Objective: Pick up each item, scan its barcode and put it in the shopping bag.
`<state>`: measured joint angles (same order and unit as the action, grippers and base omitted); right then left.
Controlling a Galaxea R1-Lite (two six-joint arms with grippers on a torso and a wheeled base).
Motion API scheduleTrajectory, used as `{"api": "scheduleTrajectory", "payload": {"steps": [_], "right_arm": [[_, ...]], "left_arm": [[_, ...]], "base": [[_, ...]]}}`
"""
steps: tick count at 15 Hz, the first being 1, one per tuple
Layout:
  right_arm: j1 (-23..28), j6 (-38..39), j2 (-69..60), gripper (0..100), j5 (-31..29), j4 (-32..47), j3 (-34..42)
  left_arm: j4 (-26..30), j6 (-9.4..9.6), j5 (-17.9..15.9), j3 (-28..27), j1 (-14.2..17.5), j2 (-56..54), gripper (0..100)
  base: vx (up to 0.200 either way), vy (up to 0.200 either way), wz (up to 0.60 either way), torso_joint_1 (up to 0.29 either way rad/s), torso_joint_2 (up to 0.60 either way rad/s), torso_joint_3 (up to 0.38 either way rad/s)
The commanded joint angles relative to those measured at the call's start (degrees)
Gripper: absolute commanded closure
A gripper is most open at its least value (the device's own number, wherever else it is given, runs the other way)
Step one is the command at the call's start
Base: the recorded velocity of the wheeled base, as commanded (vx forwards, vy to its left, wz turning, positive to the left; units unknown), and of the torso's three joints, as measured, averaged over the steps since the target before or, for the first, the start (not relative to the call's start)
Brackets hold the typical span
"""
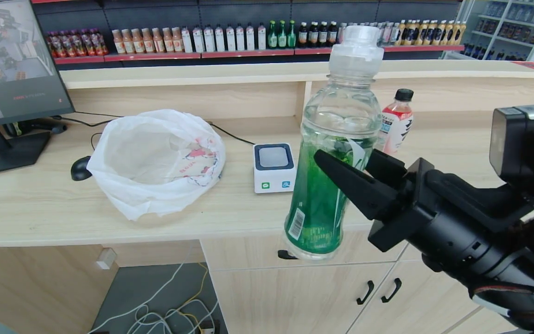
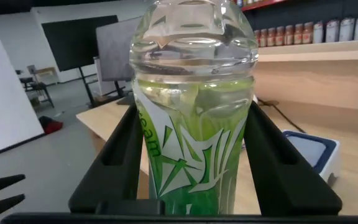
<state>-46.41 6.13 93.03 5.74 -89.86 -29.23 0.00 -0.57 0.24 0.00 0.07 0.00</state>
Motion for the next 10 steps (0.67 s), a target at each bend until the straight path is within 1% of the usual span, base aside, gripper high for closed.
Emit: {"api": "scheduleTrajectory", "payload": {"steps": [1,7,8,9,10], "right_arm": [[0.0,-3.14,1.28,100,-1.87,-0.14,-1.53],[0.97,-15.27,3.3,100,-14.27,-0.14,-1.79],[1.06,-17.82,3.83,100,-15.76,-0.14,-1.97],[1.41,-18.96,3.92,100,-16.02,-0.14,-2.32],[3.78,-21.6,4.27,100,-16.11,-0.14,-3.37]], "left_arm": [[0.0,-0.04,0.02,0.0,0.01,0.0,0],[0.0,-0.04,0.02,0.0,0.01,0.0,0],[0.0,0.05,0.02,0.0,0.01,0.0,0],[0.0,-0.04,0.02,0.0,0.01,0.0,0],[0.0,-0.04,0.02,0.0,0.01,0.0,0]], "base": [[0.0,0.0,0.0,0.0,0.0,0.0],[0.0,0.0,0.0,0.0,0.0,0.0],[0.0,0.0,0.0,0.0,0.0,0.0],[0.0,0.0,0.0,0.0,0.0,0.0],[0.0,0.0,0.0,0.0,0.0,0.0]]}}
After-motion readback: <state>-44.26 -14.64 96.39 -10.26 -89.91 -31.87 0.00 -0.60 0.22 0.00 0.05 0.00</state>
